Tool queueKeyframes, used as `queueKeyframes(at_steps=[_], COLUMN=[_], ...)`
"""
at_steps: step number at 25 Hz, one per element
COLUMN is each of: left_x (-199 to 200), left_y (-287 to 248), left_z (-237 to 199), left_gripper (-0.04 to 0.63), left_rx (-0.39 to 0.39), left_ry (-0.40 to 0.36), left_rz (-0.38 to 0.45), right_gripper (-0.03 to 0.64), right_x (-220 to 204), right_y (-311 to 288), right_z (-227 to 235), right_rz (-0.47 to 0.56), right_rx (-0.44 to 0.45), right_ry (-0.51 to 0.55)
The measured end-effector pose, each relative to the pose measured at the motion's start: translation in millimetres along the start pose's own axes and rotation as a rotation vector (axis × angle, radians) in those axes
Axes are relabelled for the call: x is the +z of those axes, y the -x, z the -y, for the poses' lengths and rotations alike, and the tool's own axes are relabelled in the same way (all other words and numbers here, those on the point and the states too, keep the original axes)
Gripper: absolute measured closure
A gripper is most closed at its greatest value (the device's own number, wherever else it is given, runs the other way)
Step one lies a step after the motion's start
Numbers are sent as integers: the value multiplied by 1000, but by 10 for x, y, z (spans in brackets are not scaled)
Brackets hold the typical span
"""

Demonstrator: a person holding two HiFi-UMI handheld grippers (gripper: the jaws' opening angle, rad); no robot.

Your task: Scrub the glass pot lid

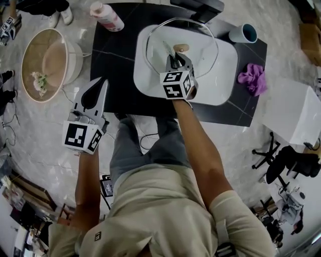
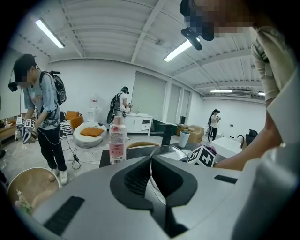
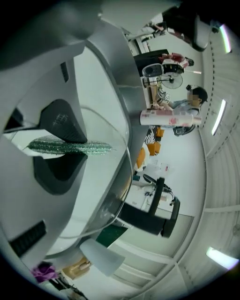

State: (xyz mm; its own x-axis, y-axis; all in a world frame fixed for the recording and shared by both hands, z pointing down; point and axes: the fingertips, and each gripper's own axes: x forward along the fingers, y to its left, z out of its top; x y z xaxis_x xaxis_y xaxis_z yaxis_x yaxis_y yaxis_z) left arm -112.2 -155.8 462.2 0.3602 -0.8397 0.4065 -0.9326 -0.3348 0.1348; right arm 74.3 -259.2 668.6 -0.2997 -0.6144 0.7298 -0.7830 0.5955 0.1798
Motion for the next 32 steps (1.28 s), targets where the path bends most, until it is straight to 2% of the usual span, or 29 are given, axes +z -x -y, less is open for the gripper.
queueKeyframes(at_steps=[4, 12, 18, 25, 32], left_x=[-44, -143, -186, -166, -86], left_y=[136, 318, 317, 305, 60], left_z=[-148, -316, -328, -377, -238], left_gripper=[574, 574, 574, 574, 574], left_rx=[24, 41, 40, 23, -14], left_ry=[16, 35, 28, 14, -1], left_rz=[7, 12, 2, 4, 0], right_gripper=[535, 535, 535, 535, 535], right_x=[180, 188, 90, 135, -138], right_y=[-104, -93, -121, -84, -46], right_z=[-555, -781, -778, -629, -180], right_rz=[2, -11, -24, -7, -53], right_rx=[95, 105, 111, 73, 29], right_ry=[48, 55, 43, 39, 9])
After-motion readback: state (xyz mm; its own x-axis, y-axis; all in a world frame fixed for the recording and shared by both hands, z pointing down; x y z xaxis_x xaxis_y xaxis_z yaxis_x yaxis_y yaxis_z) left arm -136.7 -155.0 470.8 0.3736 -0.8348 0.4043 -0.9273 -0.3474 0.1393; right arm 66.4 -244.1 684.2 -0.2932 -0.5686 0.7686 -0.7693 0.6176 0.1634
